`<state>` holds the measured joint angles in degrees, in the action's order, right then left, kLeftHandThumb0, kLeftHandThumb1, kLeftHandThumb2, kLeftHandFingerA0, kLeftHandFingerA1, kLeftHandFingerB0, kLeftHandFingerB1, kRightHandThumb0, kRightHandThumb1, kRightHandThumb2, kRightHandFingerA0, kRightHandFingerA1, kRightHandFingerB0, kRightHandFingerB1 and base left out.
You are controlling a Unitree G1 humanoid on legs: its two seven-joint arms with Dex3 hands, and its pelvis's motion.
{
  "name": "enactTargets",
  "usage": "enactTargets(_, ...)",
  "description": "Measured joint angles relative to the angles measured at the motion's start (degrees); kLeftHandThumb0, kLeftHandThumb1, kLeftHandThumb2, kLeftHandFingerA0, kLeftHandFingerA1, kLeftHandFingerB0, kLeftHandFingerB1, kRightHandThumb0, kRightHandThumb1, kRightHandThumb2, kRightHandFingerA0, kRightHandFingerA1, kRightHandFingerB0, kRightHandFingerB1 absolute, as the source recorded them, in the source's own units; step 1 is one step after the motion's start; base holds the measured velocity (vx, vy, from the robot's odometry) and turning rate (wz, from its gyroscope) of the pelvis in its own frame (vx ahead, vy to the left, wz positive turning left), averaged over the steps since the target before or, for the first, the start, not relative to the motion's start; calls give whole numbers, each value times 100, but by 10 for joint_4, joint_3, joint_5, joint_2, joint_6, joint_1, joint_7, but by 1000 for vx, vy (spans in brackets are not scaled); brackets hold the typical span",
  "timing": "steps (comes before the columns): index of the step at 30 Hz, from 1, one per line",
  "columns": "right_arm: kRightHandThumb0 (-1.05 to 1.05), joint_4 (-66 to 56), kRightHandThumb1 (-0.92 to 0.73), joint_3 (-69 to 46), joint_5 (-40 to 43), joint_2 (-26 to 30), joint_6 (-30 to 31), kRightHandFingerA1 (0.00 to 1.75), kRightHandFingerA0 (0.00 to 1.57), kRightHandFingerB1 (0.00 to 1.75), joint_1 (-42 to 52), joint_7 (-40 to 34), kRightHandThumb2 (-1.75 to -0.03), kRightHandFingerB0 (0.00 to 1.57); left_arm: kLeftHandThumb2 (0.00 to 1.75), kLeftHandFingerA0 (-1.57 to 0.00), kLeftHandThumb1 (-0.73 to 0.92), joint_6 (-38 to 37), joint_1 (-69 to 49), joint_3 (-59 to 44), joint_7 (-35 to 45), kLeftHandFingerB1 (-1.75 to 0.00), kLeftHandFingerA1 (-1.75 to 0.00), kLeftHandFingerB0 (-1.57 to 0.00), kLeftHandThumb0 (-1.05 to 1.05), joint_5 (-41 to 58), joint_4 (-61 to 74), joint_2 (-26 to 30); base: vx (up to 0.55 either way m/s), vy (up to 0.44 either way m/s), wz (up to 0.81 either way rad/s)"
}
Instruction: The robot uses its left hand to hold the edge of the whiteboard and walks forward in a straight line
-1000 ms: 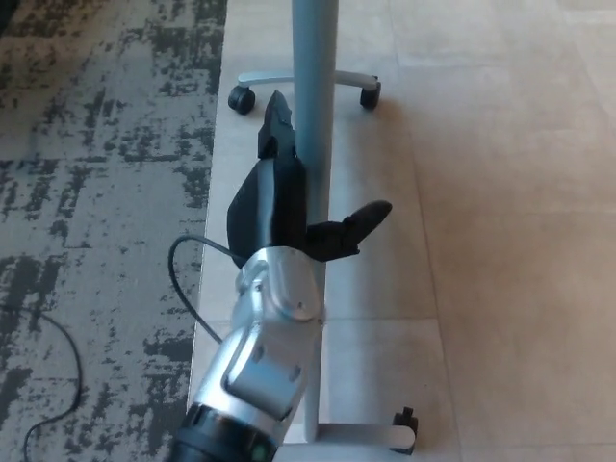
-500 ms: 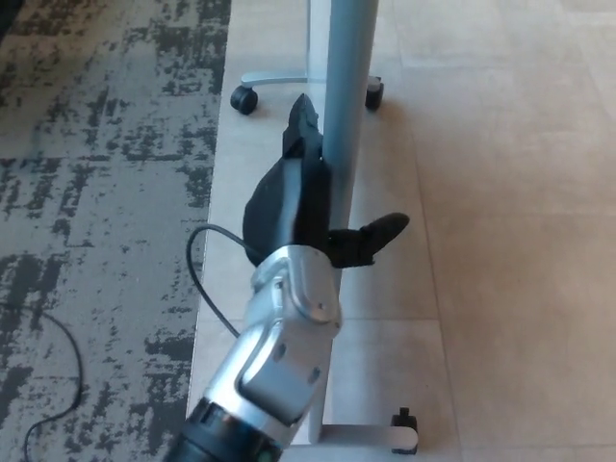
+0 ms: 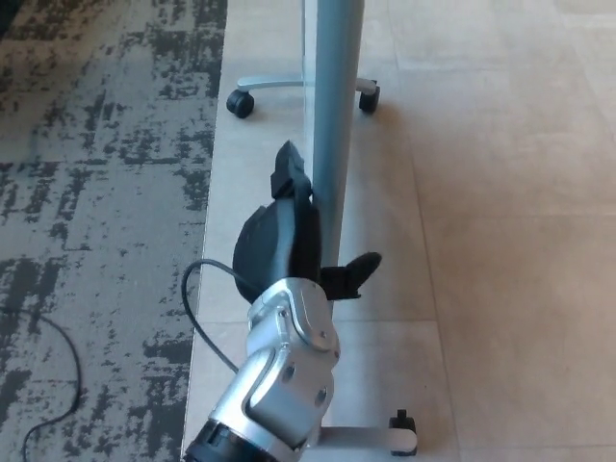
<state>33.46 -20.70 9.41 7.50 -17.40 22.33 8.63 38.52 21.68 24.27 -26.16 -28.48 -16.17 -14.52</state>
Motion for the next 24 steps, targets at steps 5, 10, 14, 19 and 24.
enactTargets(5, -49, 4, -46, 0, -1, 0, -2, 91, 84, 37, -7, 0, -55, 52, 78, 0, 53, -28, 19, -14, -46, -3, -21, 0, -48, 3, -67, -13, 0, 0, 0)
enactTargets(10, -50, 3, -47, 1, -1, 0, -2, 87, 98, 37, -7, 1, -55, 53, 77, 0, 53, -54, 52, -54, -89, -1, -16, 0, -45, 15, -133, -40, 0, 0, 0)
enactTargets(14, -54, 3, -36, 1, -1, 0, -2, 85, 92, 50, -4, 2, -76, 46, 77, 0, 54, -84, 53, -86, -118, 0, -14, 0, -42, 31, -176, -40, 0, 0, -2)
enactTargets(19, -48, 1, -47, 0, 0, 0, -2, 60, 68, 37, -4, 5, -55, 54, 83, -4, 60, -138, 55, -111, -152, -11, -43, 0, -30, 51, -216, -40, 0, 0, 0)
enactTargets(24, -49, 1, -48, -1, 1, 0, -1, 81, 96, 37, -4, 10, -55, 53, 64, -76, 75, -193, 57, -128, -186, -24, -126, -5, -18, 69, -253, -40, 0, 0, 0)
